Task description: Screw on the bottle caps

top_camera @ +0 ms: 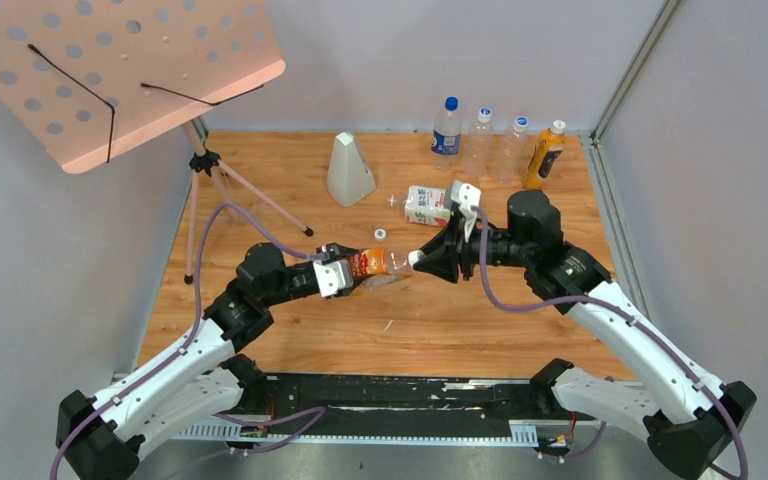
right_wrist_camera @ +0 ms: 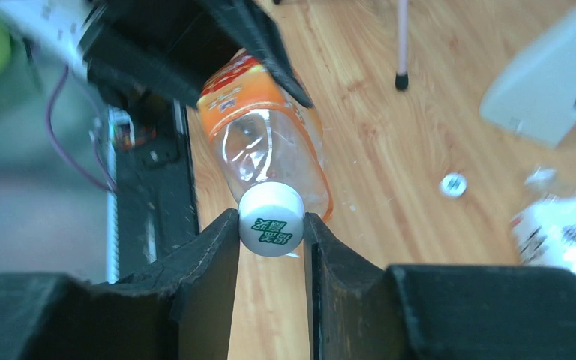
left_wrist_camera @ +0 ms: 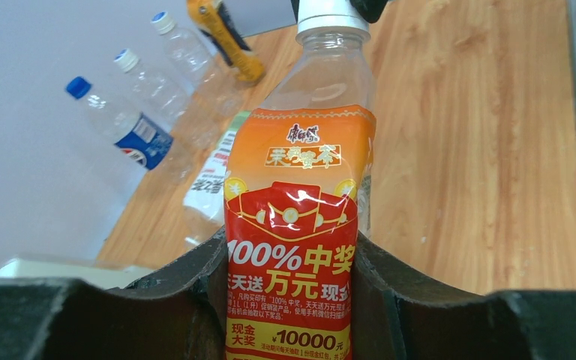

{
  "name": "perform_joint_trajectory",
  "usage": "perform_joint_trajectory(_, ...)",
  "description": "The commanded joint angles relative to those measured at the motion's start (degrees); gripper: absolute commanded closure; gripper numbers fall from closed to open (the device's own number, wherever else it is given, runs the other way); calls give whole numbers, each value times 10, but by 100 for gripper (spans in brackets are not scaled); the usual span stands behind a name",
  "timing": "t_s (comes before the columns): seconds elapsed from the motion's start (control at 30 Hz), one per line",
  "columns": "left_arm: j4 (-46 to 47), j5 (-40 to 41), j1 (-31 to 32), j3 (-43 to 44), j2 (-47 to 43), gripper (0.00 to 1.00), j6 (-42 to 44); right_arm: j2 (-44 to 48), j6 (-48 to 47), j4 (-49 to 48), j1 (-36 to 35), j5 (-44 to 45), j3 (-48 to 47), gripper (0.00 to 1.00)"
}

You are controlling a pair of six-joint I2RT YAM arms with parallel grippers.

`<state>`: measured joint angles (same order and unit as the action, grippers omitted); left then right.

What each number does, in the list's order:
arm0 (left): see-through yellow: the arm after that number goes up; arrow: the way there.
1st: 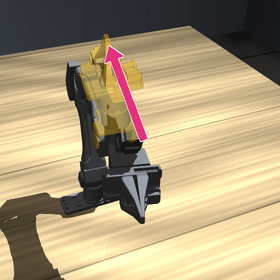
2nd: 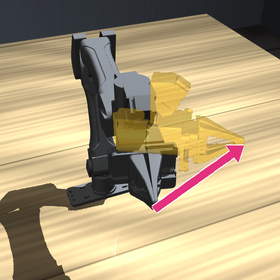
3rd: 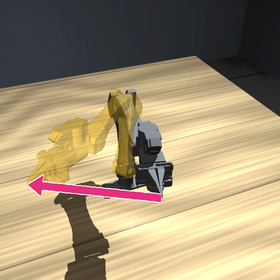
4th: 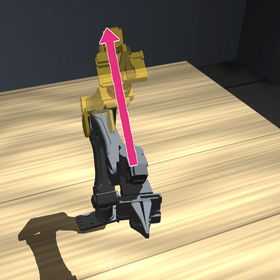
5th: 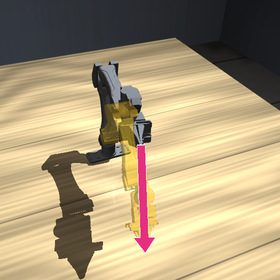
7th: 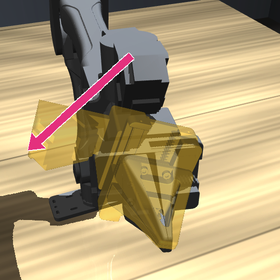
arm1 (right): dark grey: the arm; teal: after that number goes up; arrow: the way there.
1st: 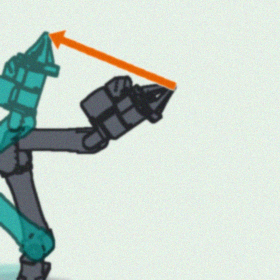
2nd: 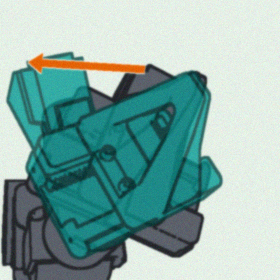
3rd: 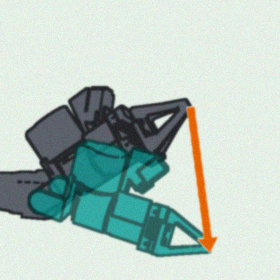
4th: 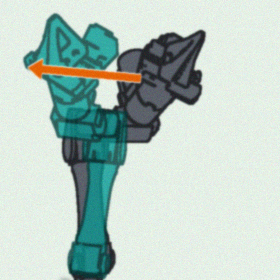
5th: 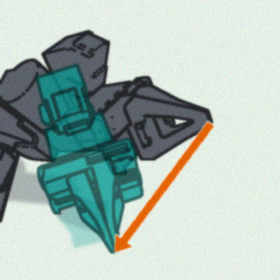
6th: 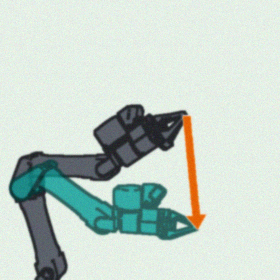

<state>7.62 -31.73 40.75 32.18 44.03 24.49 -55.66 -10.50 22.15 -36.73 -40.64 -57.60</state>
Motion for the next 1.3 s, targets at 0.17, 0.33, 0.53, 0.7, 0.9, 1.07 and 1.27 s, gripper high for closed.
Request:
perform_joint_trajectory(0.17, 107, 63, 7, -30, -43, 100, 21, -16, 282, -88, -3, 97, -8, 71)
perform_joint_trajectory(0.33, 156, 85, 7, -39, -42, 100, -29, 56, 258, -196, -3, 142, 75, 31)
perform_joint_trajectory(0.53, 240, 88, 7, -56, -21, 100, -97, 107, 319, -378, -3, 171, 165, 27)
perform_joint_trajectory(0.7, 268, 83, 8, -60, -8, 100, -120, 85, 349, -464, -3, 157, 170, 27)
perform_joint_trajectory(0.9, 278, 92, 7, -63, -4, 100, -126, 33, 401, -521, -6, 138, 158, 22)
perform_joint_trajectory(1.07, 279, 94, 7, -63, -4, 100, -127, 4, 408, -551, -15, 138, 156, 23)
perform_joint_trajectory(1.27, 270, 88, 7, -60, 0, 100, -124, -23, 408, -576, -18, 131, 145, 31)
